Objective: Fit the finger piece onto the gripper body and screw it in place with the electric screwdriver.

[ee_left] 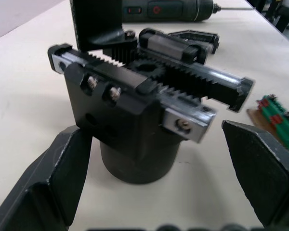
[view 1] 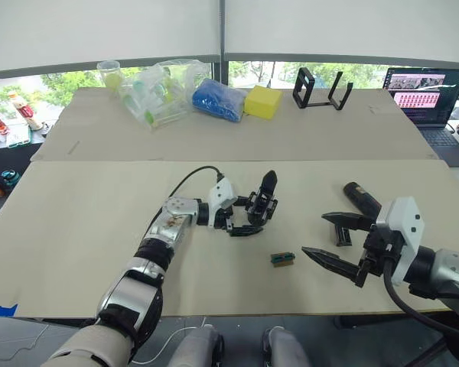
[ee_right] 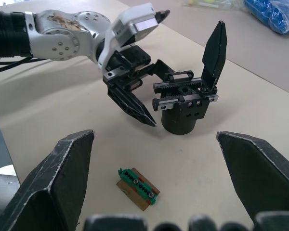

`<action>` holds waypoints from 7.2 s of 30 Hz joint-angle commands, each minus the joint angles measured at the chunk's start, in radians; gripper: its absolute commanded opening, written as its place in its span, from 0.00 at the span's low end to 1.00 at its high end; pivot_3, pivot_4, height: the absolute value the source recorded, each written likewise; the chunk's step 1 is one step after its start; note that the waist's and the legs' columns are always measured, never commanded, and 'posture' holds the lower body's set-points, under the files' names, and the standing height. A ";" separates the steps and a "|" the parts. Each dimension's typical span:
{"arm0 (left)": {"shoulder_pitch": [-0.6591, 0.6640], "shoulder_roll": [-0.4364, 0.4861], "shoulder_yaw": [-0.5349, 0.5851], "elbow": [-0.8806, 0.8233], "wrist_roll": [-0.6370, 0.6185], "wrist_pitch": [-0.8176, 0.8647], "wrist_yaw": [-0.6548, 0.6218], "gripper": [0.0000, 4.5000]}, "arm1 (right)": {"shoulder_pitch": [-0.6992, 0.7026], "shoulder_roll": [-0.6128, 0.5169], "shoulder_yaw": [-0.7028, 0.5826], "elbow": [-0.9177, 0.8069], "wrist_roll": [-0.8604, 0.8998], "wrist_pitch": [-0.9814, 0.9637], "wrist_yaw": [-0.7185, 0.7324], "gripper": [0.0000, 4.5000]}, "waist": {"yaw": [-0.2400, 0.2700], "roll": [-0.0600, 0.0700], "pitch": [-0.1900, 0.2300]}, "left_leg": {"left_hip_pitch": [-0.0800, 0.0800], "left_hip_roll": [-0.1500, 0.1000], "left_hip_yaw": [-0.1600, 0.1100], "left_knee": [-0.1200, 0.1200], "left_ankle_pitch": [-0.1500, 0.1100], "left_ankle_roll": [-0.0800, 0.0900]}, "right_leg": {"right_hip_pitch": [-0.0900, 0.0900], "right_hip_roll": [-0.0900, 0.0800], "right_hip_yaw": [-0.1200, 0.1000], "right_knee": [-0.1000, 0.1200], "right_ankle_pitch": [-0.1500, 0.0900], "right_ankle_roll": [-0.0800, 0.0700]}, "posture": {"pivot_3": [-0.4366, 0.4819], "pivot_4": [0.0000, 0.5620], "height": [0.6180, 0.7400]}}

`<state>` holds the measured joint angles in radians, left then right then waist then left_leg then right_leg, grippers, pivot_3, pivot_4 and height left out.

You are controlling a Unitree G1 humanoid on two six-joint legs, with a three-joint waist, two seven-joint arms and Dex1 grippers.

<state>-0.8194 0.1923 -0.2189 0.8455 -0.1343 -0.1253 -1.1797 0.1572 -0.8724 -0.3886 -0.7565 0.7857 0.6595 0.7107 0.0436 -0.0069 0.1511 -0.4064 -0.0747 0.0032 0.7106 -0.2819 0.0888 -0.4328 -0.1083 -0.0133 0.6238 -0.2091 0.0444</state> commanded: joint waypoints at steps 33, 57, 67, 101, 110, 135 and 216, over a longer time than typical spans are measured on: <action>0.317 -0.188 -0.051 -0.634 0.088 0.417 0.586 0.74 | -0.020 0.045 0.015 -0.014 -0.033 -0.035 -0.024 1.00 | 0.005 0.000 0.000 | -0.001 0.000 0.000 0.001 0.000 0.000 | -0.001 0.000 0.002 0.001 0.000 0.000 | 0.48 0.27 1.00; -0.030 -0.107 -0.004 0.072 0.070 -0.112 0.126 0.88 | 0.046 0.050 -0.050 -0.012 -0.059 -0.044 -0.019 1.00 | 0.002 0.000 0.000 | 0.000 0.000 0.001 0.001 0.000 0.000 | 0.000 0.000 0.001 0.001 0.000 0.000 | 0.48 0.27 1.00; 0.044 -0.110 0.013 -0.039 0.032 -0.146 0.060 0.50 | 0.095 0.055 -0.083 -0.033 -0.060 -0.046 -0.024 1.00 | 0.000 0.000 0.000 | -0.001 0.000 0.001 0.002 -0.001 0.001 | -0.001 0.000 0.001 0.001 0.000 0.000 | 0.48 0.27 1.00; 0.175 0.201 0.073 -0.489 -0.095 0.208 -0.159 0.99 | -0.069 -0.135 -0.157 0.064 0.160 0.198 -0.020 1.00 | -0.021 0.001 0.000 | -0.001 0.001 0.001 0.001 -0.001 0.001 | -0.003 0.000 0.002 0.002 0.000 0.000 | 0.48 0.27 1.00; 0.193 0.481 0.157 -0.999 -0.365 0.655 -0.209 0.99 | -0.597 -0.218 0.101 0.481 0.232 0.786 -0.283 1.00 | -0.022 0.001 -0.001 | 0.000 0.002 -0.002 0.001 -0.001 0.000 | -0.002 -0.006 0.004 -0.001 0.000 -0.001 | 0.48 0.27 1.00; 0.142 0.492 0.173 -1.146 -0.437 0.672 -0.096 1.00 | -1.016 -0.047 0.635 1.049 0.221 0.955 -0.537 0.52 | -0.034 0.001 -0.001 | -0.004 0.002 0.002 0.000 0.001 -0.001 | -0.004 0.001 0.001 0.002 -0.001 -0.001 | 0.48 0.27 1.00; -0.240 0.335 0.162 -0.739 -0.697 1.099 -0.017 0.00 | -1.104 0.195 0.355 0.620 0.224 0.586 0.213 0.45 | -0.034 0.003 0.001 | -0.005 0.000 -0.001 0.000 0.003 -0.004 | -0.007 0.001 0.001 0.007 0.000 0.001 | 0.48 0.27 1.00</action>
<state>-1.0212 0.5282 -0.0904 0.1244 -0.8257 0.9774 -1.1910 -0.9243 -0.6770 -0.0164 -0.1096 1.0032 1.2738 0.9134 0.0094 -0.0040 0.1517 -0.4119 -0.0748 0.0024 0.7108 -0.2792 0.0845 -0.4401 -0.1069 -0.0121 0.6308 -0.2095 0.0453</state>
